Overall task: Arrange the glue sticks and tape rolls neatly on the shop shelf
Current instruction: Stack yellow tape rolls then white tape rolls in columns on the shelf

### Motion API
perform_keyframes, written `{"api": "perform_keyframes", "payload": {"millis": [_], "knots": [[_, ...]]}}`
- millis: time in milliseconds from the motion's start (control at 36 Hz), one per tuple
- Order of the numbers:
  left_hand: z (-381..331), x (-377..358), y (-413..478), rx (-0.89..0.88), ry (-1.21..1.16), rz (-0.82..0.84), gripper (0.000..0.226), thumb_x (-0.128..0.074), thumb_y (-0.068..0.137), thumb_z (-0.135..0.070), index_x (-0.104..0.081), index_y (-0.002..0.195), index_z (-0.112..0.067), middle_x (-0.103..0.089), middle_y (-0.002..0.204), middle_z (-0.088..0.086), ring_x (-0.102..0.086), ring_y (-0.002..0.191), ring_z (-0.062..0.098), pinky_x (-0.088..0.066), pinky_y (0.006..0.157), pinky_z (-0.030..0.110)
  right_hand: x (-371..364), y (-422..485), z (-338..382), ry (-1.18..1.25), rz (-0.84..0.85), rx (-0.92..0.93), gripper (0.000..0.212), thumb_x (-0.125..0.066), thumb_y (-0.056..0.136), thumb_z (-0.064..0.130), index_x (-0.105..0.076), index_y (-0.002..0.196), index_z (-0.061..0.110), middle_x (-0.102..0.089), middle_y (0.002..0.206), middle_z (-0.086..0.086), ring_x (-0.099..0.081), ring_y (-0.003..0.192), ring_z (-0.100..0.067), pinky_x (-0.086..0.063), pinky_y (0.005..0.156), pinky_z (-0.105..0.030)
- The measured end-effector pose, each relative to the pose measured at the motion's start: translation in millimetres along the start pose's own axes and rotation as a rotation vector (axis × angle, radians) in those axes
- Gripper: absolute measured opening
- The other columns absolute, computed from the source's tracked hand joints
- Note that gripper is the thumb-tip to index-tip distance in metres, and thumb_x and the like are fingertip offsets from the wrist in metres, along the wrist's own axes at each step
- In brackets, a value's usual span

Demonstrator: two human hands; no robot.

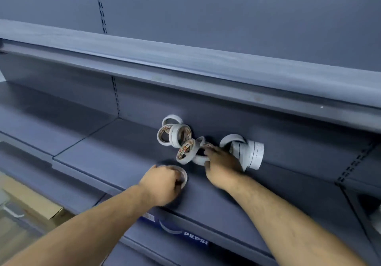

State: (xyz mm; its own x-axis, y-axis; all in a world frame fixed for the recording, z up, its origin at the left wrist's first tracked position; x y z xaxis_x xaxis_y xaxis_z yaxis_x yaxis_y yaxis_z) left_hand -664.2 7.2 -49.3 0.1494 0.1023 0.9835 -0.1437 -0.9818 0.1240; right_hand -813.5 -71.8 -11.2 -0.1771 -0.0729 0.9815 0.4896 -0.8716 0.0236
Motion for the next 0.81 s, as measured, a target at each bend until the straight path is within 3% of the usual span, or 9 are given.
{"api": "perform_keyframes", "payload": {"millis": [139, 250, 361, 500, 639, 806], "knots": [[57.7, 11.3, 10.1, 0.186, 0.094, 0.069, 0.029, -0.049, 0.085, -0.017, -0.066, 0.106, -0.028, -0.069, 0.106, -0.004, -0.065, 0.098, 0.025, -0.048, 0.076, 0.031, -2.9, 13.9, 25.7, 0.059, -0.101, -0.006, 0.073, -0.056, 0.090, 0.013, -0.025, 0.148, 0.043, -0.027, 0.147, 0.007, -0.045, 0.127, -0.027, -0.045, 0.103, -0.041], [90.6, 14.6, 20.8, 0.257, 0.051, 0.061, 0.015, -0.054, 0.084, -0.026, -0.063, 0.095, -0.022, -0.069, 0.103, 0.001, -0.065, 0.094, 0.026, -0.043, 0.067, 0.027, -16.1, 23.9, 44.7, -0.012, -0.114, 0.041, 0.084, -0.059, 0.085, 0.006, -0.023, 0.152, 0.044, -0.015, 0.156, 0.006, -0.037, 0.136, -0.028, -0.046, 0.103, -0.040], [92.5, 12.0, 28.9, 0.224, 0.022, 0.050, 0.005, -0.058, 0.084, -0.030, -0.054, 0.085, -0.027, -0.068, 0.100, -0.002, -0.065, 0.094, 0.025, -0.042, 0.067, 0.027, -24.5, 28.8, 51.8, -0.110, -0.091, 0.061, 0.071, -0.062, 0.084, 0.010, -0.038, 0.143, 0.042, -0.013, 0.158, 0.009, -0.037, 0.135, -0.032, -0.051, 0.095, -0.044], [98.5, 7.3, 29.4, 0.216, 0.032, 0.061, 0.008, -0.059, 0.083, -0.028, -0.053, 0.080, -0.025, -0.067, 0.097, -0.002, -0.064, 0.091, 0.025, -0.042, 0.065, 0.028, -28.7, 26.7, 58.1, -0.204, -0.050, 0.087, 0.037, -0.053, 0.096, 0.018, -0.056, 0.132, 0.022, -0.021, 0.161, 0.004, -0.031, 0.138, -0.032, -0.050, 0.090, -0.037], [98.3, 7.8, 30.7, 0.213, 0.055, 0.073, 0.010, -0.059, 0.082, -0.027, -0.051, 0.077, -0.024, -0.066, 0.095, -0.001, -0.064, 0.091, 0.025, -0.043, 0.065, 0.028, -32.7, 11.1, 67.2, -0.251, -0.127, 0.208, 0.018, -0.061, 0.092, 0.021, -0.068, 0.108, 0.017, -0.043, 0.150, 0.000, -0.053, 0.122, -0.034, -0.052, 0.078, -0.038], [96.2, 12.8, 31.9, 0.203, 0.064, 0.090, 0.005, -0.058, 0.080, -0.024, -0.054, 0.080, -0.025, -0.068, 0.099, 0.001, -0.066, 0.094, 0.026, -0.046, 0.069, 0.027, -41.2, -13.9, 54.9, -0.161, 0.058, 0.209, 0.032, -0.060, 0.088, 0.045, -0.060, 0.117, 0.030, -0.047, 0.135, 0.010, -0.059, 0.109, -0.023, -0.050, 0.087, -0.036]]}}
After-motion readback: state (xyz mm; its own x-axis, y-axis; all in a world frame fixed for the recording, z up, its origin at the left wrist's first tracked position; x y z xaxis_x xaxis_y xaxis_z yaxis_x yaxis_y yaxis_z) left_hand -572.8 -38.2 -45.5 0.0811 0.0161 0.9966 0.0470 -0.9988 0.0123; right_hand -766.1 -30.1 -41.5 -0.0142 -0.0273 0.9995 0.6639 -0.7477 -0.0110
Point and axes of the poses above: each hand's wrist, its own y-axis towards the middle knuckle, its own x-axis out of the back of the hand, z = x × y, the point moved 6 cm from there along y, towards the middle knuckle
